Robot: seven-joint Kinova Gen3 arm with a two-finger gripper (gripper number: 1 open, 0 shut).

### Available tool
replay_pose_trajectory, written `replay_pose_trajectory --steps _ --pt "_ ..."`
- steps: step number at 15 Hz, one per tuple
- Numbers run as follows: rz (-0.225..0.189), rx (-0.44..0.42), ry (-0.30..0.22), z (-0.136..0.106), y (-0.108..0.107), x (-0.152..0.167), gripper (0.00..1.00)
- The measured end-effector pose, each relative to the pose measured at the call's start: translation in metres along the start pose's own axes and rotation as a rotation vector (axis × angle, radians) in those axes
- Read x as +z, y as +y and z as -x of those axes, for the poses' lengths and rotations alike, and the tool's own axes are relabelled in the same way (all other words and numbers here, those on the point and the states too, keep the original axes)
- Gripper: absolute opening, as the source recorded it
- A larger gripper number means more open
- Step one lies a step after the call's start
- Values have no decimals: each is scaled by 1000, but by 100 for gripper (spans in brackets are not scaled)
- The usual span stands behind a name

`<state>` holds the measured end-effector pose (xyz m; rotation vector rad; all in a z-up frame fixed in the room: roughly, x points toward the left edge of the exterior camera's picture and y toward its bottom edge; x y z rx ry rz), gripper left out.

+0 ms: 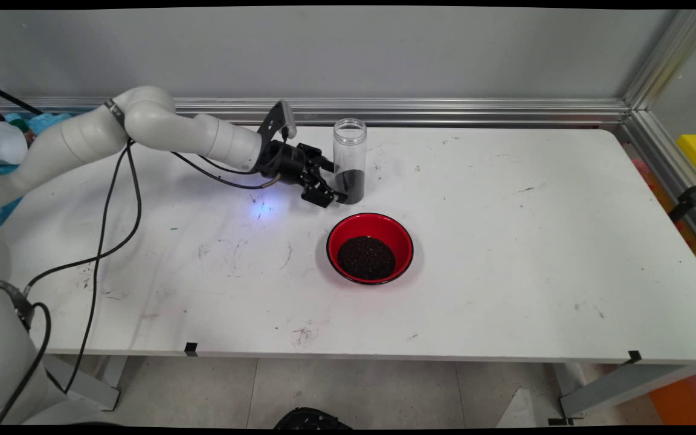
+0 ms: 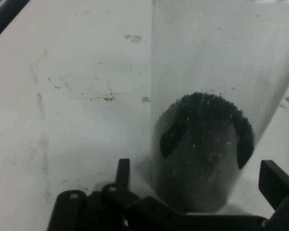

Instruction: Pick up the black seasoning powder from the table, then pour the black seasoning powder in the red bowl

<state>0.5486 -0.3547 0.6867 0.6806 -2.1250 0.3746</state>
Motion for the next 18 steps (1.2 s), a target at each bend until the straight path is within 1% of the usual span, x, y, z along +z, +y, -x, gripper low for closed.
replay_pose_trajectory --steps 7,14,15,18 --pt "4 -2 7 2 -1 15 100" --pt "12 -5 8 5 1 23 100" --pt "15 -7 10 5 2 23 0" --pt "25 -12 13 6 5 25 0"
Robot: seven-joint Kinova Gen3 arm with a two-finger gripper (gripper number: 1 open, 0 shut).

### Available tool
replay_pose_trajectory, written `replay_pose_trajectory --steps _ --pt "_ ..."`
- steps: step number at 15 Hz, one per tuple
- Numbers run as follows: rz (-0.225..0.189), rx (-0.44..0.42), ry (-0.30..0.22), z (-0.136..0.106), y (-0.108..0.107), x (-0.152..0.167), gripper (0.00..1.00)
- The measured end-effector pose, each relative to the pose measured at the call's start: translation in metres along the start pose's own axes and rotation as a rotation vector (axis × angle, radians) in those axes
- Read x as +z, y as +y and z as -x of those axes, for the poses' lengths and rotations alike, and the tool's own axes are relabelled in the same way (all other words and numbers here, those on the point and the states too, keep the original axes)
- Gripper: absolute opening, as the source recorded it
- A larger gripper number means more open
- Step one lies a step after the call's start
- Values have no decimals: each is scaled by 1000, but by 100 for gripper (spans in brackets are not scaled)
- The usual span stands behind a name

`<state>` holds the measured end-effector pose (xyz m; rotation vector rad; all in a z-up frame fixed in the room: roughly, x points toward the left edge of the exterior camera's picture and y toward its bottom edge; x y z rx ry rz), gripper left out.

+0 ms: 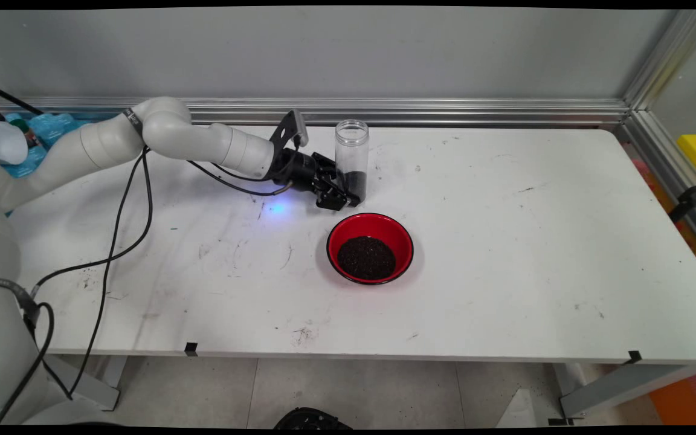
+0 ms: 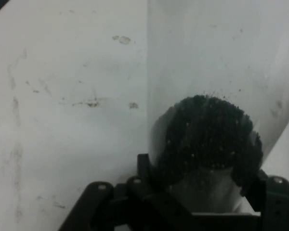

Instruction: Pour the black seasoning powder in the red bowl

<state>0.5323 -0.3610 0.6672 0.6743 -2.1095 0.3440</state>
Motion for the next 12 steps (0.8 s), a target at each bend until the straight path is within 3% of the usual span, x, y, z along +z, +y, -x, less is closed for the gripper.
replay_pose_trajectory --steps 6,12 --pt "0 1 -1 -6 1 -5 0" --pt "-31 47 3 -39 0 -35 0"
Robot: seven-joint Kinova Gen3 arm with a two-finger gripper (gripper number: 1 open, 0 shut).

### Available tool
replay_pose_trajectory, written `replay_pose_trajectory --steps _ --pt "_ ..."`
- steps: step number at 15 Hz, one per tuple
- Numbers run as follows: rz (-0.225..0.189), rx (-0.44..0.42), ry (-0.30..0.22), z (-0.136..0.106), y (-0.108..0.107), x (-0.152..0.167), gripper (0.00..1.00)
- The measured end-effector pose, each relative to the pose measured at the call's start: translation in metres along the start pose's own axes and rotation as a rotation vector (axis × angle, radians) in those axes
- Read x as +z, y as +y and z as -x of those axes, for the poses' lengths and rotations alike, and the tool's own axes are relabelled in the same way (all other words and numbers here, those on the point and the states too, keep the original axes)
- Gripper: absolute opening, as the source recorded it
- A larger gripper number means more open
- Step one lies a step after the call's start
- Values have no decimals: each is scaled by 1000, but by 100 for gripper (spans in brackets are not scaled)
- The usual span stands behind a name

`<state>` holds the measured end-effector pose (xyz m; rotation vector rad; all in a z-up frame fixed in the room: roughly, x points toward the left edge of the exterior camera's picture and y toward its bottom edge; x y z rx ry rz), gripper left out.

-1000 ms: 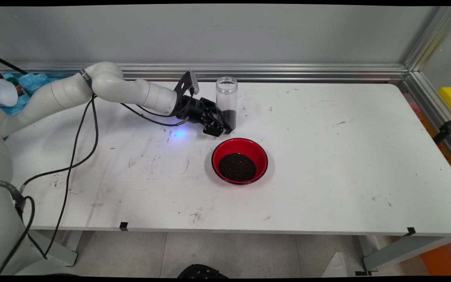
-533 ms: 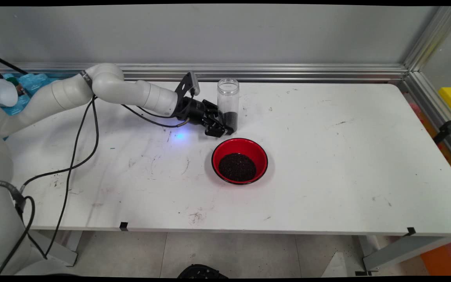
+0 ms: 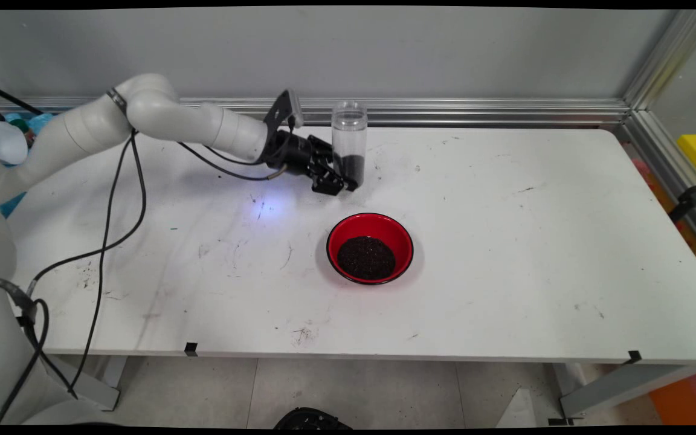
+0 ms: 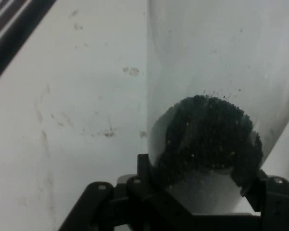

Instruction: Pour the black seasoning powder in the red bowl

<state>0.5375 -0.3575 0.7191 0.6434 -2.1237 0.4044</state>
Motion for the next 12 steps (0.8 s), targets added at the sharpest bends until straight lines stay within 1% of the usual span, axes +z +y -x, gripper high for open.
replay_pose_trajectory --steps 3,6,10,12 --pt "-13 32 0 -16 0 -14 0" --pt "-31 91 -6 -33 1 -31 0" --pt "-56 204 -13 -54 0 -53 0" --pt "-65 264 -21 -60 1 -62 0"
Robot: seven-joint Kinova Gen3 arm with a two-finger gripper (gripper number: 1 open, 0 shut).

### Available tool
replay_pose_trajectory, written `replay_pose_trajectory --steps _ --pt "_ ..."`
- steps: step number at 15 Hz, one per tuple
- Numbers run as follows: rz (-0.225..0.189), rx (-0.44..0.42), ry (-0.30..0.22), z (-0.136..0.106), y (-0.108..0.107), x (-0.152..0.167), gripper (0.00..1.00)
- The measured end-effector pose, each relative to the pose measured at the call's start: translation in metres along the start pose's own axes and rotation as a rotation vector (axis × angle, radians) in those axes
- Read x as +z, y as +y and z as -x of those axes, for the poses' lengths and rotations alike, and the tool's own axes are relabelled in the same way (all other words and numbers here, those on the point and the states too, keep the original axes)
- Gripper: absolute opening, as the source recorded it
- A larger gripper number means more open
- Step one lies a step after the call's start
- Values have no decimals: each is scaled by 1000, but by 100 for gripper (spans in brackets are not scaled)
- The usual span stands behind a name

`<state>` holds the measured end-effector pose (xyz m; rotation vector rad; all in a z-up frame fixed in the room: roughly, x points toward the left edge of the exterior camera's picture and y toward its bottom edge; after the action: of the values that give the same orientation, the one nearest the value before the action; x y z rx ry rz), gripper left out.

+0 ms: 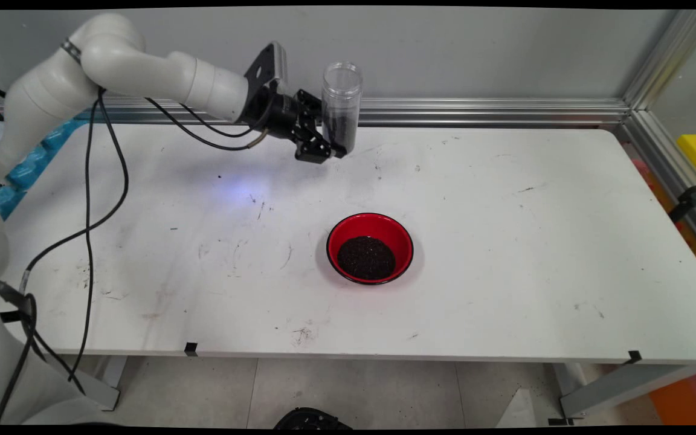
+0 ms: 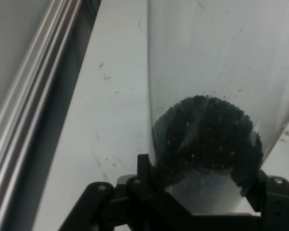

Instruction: Pour the black seasoning powder in the red bowl

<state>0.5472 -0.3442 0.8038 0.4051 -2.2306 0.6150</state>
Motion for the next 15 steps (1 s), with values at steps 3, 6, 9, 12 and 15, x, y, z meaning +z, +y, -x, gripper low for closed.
replay_pose_trajectory --steps 3,6,9,12,15 --pt "-11 99 -14 -7 0 -10 0" --pt "-32 200 -27 -12 2 -17 0" --pt "-54 324 -36 -18 7 -20 0" --pt "-67 424 -38 -21 12 -18 0" --pt "-76 516 -41 -22 16 -16 0"
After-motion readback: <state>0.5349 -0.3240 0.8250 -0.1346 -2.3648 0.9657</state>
